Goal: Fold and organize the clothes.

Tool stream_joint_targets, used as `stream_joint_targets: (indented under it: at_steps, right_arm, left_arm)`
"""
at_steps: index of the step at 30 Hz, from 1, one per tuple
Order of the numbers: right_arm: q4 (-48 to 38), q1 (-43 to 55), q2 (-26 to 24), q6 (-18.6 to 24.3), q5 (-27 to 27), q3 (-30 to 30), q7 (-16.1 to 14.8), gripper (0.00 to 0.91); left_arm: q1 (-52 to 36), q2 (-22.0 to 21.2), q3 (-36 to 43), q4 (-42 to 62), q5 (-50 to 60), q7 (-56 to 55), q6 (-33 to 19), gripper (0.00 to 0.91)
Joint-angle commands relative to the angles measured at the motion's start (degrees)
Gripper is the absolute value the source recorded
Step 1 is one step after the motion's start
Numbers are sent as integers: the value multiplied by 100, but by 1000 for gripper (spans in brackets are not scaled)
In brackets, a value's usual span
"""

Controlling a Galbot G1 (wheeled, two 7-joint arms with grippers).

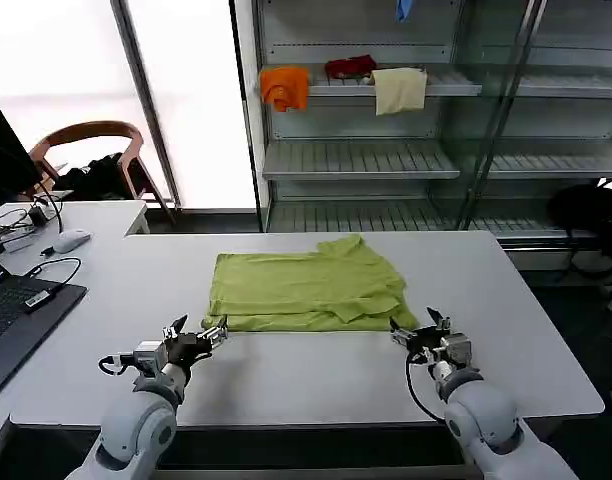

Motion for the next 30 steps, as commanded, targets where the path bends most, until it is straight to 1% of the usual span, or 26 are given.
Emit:
stream_joint_targets:
  at_steps: [1,2,3,4,5,6,7,8,10,11,13,14,15,16,17,18,20,21,22,30]
  right_arm:
    - [-74,-43,-10,100,-5,-15,-89,806]
    - [-100,-40,11,92,-6,-11,-78,796]
    - [-130,-33,23,89,-8,-7,-73,756]
    - [-138,-29,32,90,-6,-5,-73,756]
    - [-157,-24,38,89,1,-5,-70,736]
    - [-163,-22,40,89,-2,-5,-71,675]
    - [-167,-22,39,90,-3,-7,-72,595]
    - [-167,-20,42,91,-2,-8,-73,554]
    - [-166,-18,42,91,-4,-10,-78,343]
    - [-176,-16,41,89,-9,-13,-81,262]
    - [-204,-13,44,88,-12,-18,-83,202]
    - [-213,-14,45,90,-11,-21,-86,151]
    - [-220,-21,45,90,-11,-23,-88,91]
    - [-223,-26,45,90,-8,-24,-91,81]
    - [-223,-35,44,90,-4,-25,-93,10]
    - [-224,-43,46,90,0,-26,-91,0]
    - [-228,-50,51,104,0,-24,-91,0]
    - [-224,-49,53,107,7,-22,-90,0]
    - [-213,-47,53,106,11,-21,-88,0]
    - [-145,-24,32,102,32,-13,-96,0]
  left_arm:
    - [-61,-23,-14,441,-240,64,-57,907]
    - [-55,-38,3,451,-219,69,-62,897]
    - [-55,-52,12,467,-206,72,-62,846]
    - [-57,-57,19,475,-202,80,-62,806]
    - [-59,-73,33,489,-183,101,-64,766]
    - [-59,-76,44,493,-174,112,-76,665]
    - [-62,-78,56,503,-151,118,-84,564]
    - [-69,-83,63,510,-139,123,-101,494]
    - [-82,-92,66,515,-140,132,-104,443]
    - [-90,-101,72,519,-137,139,-109,433]
    - [-92,-112,85,533,-122,154,-109,403]
    - [-90,-117,92,537,-114,159,-108,393]
    - [-83,-120,97,540,-101,171,-110,353]
    - [-77,-119,101,540,-85,182,-112,333]
    - [-67,-119,104,540,-75,188,-114,282]
    - [-56,-115,107,540,-63,203,-122,272]
    - [-47,-108,111,541,-48,233,-135,202]
    - [-46,-104,112,539,-45,241,-137,101]
    - [-47,-104,115,533,-46,256,-137,20]
    - [-55,-59,152,553,32,466,-219,10]
